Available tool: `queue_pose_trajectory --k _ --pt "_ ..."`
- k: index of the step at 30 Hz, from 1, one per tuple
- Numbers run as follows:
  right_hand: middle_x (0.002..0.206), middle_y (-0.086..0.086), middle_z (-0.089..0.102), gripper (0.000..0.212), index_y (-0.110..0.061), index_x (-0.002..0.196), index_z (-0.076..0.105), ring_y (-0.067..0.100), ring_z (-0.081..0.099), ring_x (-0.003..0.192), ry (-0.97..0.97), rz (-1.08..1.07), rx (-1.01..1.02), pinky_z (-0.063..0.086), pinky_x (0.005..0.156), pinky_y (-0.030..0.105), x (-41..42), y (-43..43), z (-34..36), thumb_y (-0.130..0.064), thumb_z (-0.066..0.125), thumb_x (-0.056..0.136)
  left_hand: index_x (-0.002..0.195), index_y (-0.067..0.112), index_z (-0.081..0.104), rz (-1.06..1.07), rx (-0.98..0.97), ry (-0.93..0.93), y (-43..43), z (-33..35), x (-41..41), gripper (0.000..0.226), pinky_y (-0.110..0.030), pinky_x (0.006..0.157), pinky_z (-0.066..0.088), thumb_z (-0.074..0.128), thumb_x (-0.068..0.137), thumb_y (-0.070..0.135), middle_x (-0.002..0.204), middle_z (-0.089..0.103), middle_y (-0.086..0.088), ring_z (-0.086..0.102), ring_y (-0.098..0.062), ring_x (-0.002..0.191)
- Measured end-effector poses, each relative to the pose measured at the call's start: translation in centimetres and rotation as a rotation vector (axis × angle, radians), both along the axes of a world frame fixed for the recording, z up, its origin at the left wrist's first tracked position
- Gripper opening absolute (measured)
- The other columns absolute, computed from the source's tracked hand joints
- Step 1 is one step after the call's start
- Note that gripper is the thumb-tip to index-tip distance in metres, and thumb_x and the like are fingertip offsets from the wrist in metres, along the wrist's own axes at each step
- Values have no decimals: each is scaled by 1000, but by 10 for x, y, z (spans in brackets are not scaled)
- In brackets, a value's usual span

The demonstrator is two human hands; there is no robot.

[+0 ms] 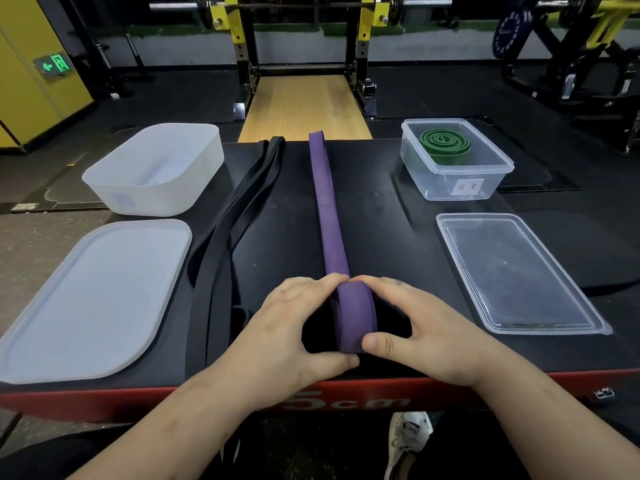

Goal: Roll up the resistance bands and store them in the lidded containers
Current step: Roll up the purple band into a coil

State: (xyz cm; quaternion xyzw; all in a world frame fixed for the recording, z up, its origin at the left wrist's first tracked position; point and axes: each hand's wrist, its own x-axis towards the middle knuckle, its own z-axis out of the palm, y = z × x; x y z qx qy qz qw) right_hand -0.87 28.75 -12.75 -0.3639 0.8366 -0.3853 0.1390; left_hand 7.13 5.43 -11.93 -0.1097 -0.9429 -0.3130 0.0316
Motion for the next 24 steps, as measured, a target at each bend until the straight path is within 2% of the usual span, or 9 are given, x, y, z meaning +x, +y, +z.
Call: queue_pose_trajectory --k 3,5,7,10,14,18,20,23,24 --pt "148 -30 48 86 -61 149 33 -5 41 142 -45 -15 6 36 120 37 -1 4 3 -67 77 75 150 48 35 22 9 -9 0 1 -1 91 -5 108 23 82 73 59 130 41 33 30 7 137" --pt "150 -31 46 94 -68 146 30 -5 37 145 -29 -2 38 35 121 37 0 3 4 -67 83 69 150 47 36 31 16 -19 -1 2 -2 91 -8 109 25 81 73 61 130 42 31 31 6 136" --pt "149 -30 47 92 -68 144 32 -3 39 145 -12 -3 43 36 121 39 0 1 3 -66 83 69 149 49 36 32 31 -49 -2 2 -3 89 -14 111 28 80 72 63 130 42 31 32 4 136" --pt "140 -28 53 85 -58 147 38 -1 46 139 -4 -5 49 39 116 36 0 2 3 -63 81 74 149 51 33 19 47 -92 -4 2 -3 92 -27 117 32 79 70 67 138 37 32 30 2 141" --pt "139 -24 51 81 -40 152 43 3 45 139 33 12 49 40 115 33 1 0 4 -66 72 81 150 59 18 9 29 -112 -1 3 1 104 -22 119 23 82 68 66 142 25 40 16 13 142" --pt "144 -24 48 75 -39 152 41 4 44 141 43 6 39 41 114 35 1 -3 5 -67 64 87 151 54 21 24 -32 -74 4 7 -1 95 -34 127 8 76 75 66 136 30 36 4 31 128" --pt "153 -28 41 86 -47 156 31 -3 36 146 40 -7 66 38 119 37 0 0 3 -73 66 81 150 54 21 56 -9 -85 3 9 -4 92 -39 127 13 70 75 72 140 34 30 10 26 129" --pt "156 -34 34 99 -70 148 16 -12 27 146 -12 -26 90 31 123 37 1 -2 6 -73 78 71 149 59 18 111 16 -142 0 9 -7 94 -43 125 18 64 69 81 147 32 24 16 -3 145" --pt "155 -34 36 102 -75 145 16 -13 28 146 -30 -34 87 31 124 37 0 -2 6 -69 82 69 150 59 18 114 18 -158 0 10 -7 95 -43 126 17 64 69 81 148 31 24 14 -5 147"
